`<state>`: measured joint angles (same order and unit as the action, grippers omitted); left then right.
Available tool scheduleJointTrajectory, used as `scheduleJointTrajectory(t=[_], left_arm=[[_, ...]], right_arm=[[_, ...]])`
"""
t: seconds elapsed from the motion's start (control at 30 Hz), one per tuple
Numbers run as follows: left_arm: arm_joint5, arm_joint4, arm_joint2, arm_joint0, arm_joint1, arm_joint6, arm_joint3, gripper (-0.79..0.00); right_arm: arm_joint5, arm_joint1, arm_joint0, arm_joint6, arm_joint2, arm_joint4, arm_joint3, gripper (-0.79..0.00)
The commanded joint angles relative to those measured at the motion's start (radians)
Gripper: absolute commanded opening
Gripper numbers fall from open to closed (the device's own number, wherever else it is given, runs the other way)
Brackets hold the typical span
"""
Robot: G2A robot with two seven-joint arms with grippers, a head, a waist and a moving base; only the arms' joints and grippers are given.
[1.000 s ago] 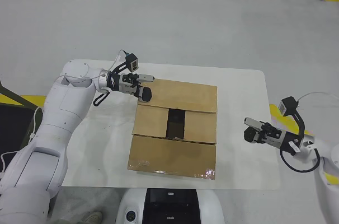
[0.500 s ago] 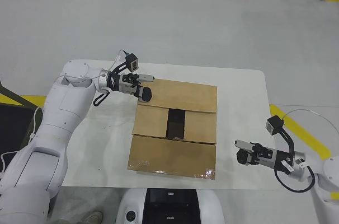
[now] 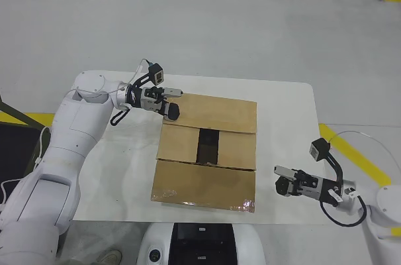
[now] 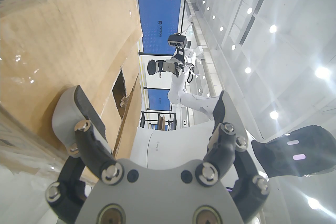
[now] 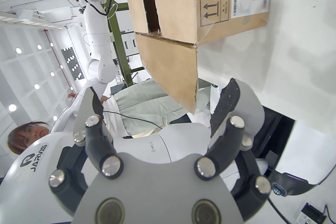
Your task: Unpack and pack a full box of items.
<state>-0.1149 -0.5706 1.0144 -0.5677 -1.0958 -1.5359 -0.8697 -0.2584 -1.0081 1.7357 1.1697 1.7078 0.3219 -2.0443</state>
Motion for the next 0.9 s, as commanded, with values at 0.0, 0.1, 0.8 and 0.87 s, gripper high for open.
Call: scheduleJointTrajectory(t=[0.0, 0.1, 0.8, 0.87], left_arm=[[0.000, 0.000, 0.000, 0.000, 0.000, 0.000, 0.000, 0.000], [0.000, 0.000, 0.000, 0.000, 0.000, 0.000, 0.000, 0.000], [0.000, 0.000, 0.000, 0.000, 0.000, 0.000, 0.000, 0.000], [0.000, 0.000, 0.000, 0.000, 0.000, 0.000, 0.000, 0.000]], right_arm=[[-0.003, -0.002, 0.004, -0.019, -0.034, 0.019, 0.014, 0.000], [0.004, -0.004, 0.018, -0.047, -0.079, 0.020, 0.023, 0.000], [0.075, -0.013, 0.003, -0.152, -0.237, 0.085, 0.078, 0.000], [0.066, -0.015, -0.004, -0.153, -0.252, 0.124, 0.078, 0.000]])
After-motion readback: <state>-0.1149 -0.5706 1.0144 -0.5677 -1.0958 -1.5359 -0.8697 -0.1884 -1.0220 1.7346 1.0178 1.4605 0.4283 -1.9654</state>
